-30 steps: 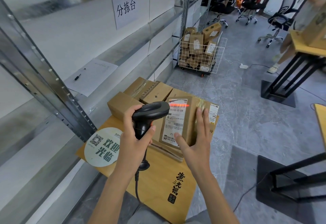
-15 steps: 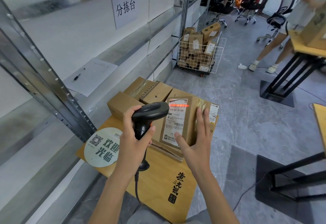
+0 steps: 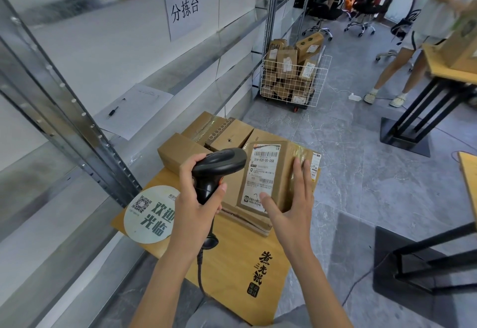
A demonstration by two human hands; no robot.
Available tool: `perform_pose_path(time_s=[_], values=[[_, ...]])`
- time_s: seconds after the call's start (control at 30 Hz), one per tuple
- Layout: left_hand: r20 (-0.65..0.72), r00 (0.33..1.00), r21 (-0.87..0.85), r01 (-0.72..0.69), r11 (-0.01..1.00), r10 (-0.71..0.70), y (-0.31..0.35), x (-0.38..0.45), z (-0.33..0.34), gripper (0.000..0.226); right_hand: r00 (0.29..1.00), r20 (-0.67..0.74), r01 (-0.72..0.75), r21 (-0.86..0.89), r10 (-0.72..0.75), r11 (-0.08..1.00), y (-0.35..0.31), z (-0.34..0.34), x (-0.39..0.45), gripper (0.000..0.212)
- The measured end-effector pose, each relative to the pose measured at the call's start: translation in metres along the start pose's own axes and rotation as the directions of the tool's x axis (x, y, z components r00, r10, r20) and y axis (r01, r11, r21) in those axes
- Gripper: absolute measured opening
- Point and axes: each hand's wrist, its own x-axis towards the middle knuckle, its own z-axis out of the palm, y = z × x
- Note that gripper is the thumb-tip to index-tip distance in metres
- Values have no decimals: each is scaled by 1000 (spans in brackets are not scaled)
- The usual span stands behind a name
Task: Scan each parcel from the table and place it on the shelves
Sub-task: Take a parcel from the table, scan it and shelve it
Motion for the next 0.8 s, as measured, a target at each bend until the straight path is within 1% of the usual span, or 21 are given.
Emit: perform_pose_path(time_s=[0.43,0.63,0.8], values=[[5,1000,-4,16,1000,-16,-1,-1,0,67,1000,8,5,-1,-5,1000,0,1,-1,99],[5,1000,-2,20,1000,-20,-2,-1,0,67,1000,13,7,-11,-7,1000,3,1,0,104],[10,1000,0,12,1000,-12,-2,0,1,67,1000,1,22,-4,-22,1000,3,1,3,98]])
